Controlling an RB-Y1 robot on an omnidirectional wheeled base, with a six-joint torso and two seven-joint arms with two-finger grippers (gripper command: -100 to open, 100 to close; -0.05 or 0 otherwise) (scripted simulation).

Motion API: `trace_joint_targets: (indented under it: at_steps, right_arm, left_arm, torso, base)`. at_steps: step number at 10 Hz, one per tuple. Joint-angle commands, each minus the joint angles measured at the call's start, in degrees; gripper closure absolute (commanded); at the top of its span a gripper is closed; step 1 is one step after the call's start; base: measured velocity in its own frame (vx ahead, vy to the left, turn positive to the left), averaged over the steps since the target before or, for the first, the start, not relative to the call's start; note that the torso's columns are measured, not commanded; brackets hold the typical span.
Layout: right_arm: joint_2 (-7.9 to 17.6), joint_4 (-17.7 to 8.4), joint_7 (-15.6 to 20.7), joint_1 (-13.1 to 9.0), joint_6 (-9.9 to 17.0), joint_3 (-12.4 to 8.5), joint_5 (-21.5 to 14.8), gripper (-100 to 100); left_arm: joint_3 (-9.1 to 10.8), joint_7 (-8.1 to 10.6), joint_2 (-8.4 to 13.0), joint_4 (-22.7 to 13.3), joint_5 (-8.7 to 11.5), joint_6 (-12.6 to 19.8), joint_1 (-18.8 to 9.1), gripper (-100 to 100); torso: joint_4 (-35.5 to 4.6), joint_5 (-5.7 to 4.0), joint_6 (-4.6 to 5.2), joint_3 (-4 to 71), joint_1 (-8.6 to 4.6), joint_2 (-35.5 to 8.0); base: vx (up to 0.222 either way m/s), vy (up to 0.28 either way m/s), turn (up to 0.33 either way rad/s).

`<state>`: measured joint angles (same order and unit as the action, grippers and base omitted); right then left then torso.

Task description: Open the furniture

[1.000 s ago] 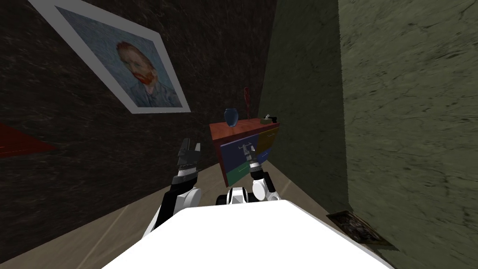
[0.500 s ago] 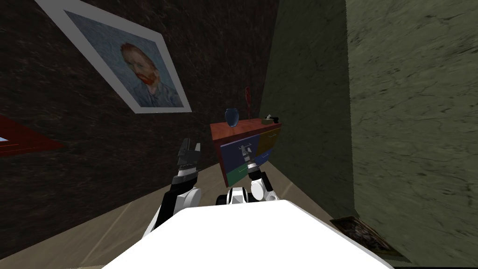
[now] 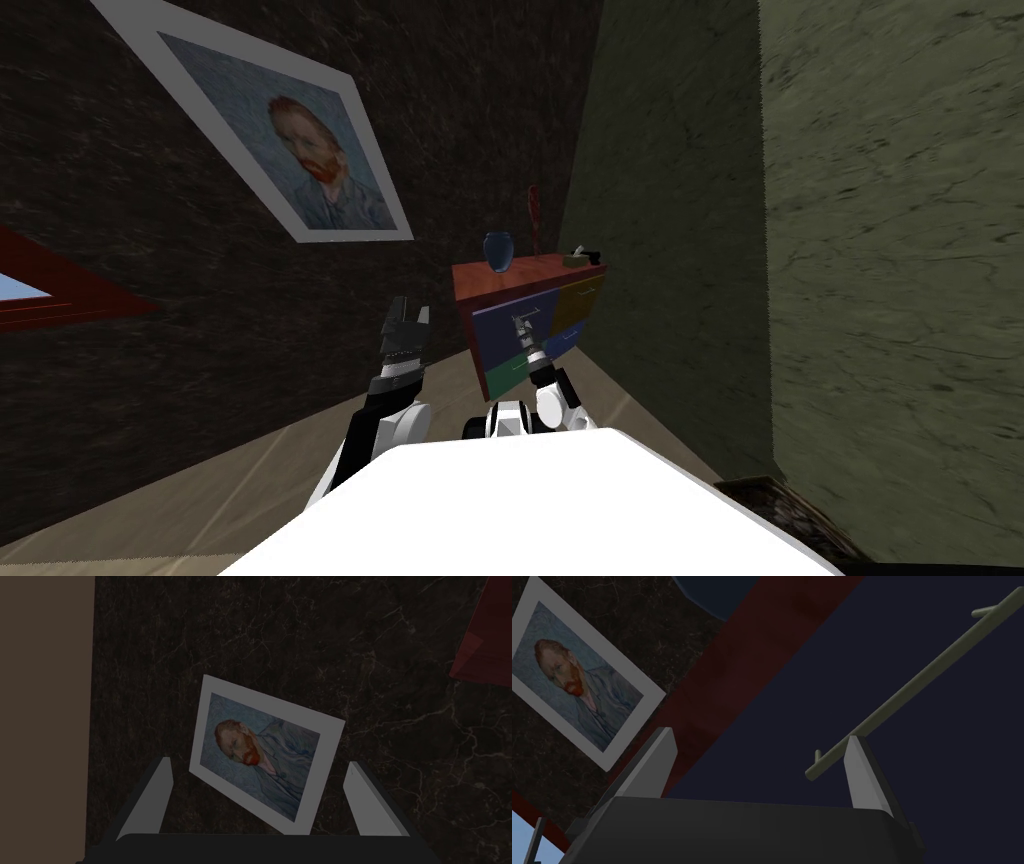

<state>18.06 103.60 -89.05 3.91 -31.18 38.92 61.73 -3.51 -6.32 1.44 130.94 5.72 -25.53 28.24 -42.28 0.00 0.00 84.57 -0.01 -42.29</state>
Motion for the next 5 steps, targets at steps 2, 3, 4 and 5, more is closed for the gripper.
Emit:
trace_joint_targets:
  at_steps: [2,3,4,5]
  right_arm:
    - [0.39,-1.54,-4.62,-1.37,0.25,1.55,2.83,-100]
    - [0.94,-2.49,-6.97,-2.17,0.27,2.54,4.52,-100]
    - [0.94,-2.49,-7.16,-2.17,0.27,2.54,4.52,-100]
    - [1.51,-3.35,-9.5,-2.91,0.28,3.47,6.09,-100]
  left_arm:
    - [0.0,0.0,0.0,0.0,0.0,0.0,0.0,0]
    - [0.0,0.0,0.0,0.0,0.0,0.0,0.0,0]
    - [0.0,0.0,0.0,0.0,0.0,0.0,0.0,0]
    - [0.0,0.0,0.0,0.0,0.0,0.0,0.0,0]
  torso:
    - [0.0,0.01,0.0,0.01,0.02,0.01]
    - [0.0,0.0,0.01,0.0,0.01,0.0]
    - [0.0,0.0,0.0,0.01,0.01,0.01]
    - [0.0,0.0,0.01,0.0,0.01,0.0]
  base:
    - [0.013,-0.015,0.039]
    - [0.013,-0.015,0.055]
    - [0.012,-0.014,0.027]
    - [0.014,-0.017,0.045]
